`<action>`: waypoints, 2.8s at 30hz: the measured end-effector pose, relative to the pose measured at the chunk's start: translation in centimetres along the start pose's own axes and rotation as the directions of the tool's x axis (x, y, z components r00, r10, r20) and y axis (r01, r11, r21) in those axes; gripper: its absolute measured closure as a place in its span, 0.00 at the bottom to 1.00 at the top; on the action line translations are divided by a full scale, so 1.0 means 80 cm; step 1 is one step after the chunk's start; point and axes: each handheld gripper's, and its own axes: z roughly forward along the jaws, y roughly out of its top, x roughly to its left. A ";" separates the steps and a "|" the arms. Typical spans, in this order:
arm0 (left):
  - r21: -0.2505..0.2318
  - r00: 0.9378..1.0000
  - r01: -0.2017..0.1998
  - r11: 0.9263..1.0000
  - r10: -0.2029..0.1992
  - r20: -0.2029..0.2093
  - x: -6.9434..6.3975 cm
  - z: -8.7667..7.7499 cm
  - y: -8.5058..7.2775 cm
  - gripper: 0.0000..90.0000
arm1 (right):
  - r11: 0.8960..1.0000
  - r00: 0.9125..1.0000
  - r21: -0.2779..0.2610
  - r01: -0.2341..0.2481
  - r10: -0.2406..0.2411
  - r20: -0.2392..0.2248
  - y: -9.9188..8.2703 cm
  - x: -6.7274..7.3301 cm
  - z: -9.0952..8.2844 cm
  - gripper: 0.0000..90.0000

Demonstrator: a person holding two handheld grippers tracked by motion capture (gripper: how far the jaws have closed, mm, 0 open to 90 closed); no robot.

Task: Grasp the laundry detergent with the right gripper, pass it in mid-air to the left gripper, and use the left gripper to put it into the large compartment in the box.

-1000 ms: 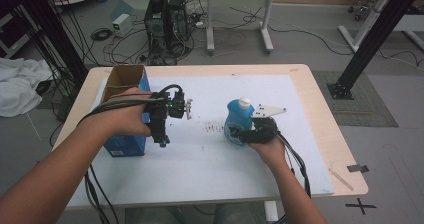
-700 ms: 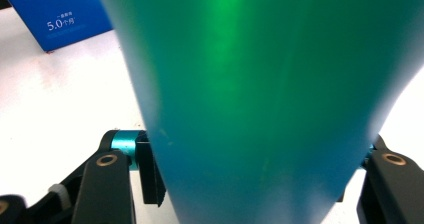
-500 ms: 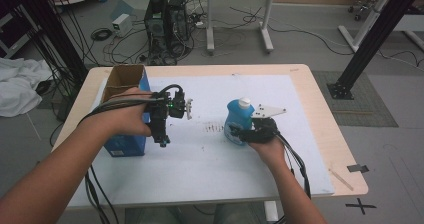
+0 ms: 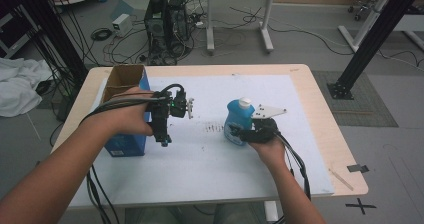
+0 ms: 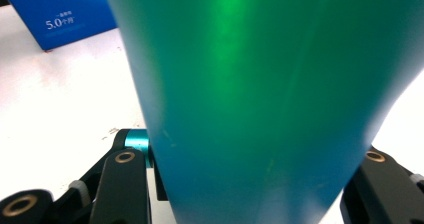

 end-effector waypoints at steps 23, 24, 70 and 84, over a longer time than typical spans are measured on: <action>-0.064 0.999 -0.046 0.997 0.047 0.023 -0.003 -0.031 0.026 0.14 | 0.980 0.934 0.021 0.199 -0.183 -0.305 0.047 0.049 -0.016 0.50; -0.054 0.998 -0.049 0.997 0.050 0.026 -0.004 -0.031 0.027 0.14 | 0.980 0.931 0.019 0.200 -0.184 -0.314 0.048 0.053 -0.014 0.50; -0.033 0.993 -0.086 0.996 0.089 0.082 -0.037 -0.013 0.050 0.14 | 0.939 0.791 -0.083 0.332 -0.326 -0.517 0.087 0.135 0.072 0.50; -0.020 0.991 -0.104 0.994 0.105 0.081 -0.041 -0.014 0.051 0.20 | 0.947 0.796 -0.041 0.320 -0.291 -0.530 0.087 0.141 0.067 0.50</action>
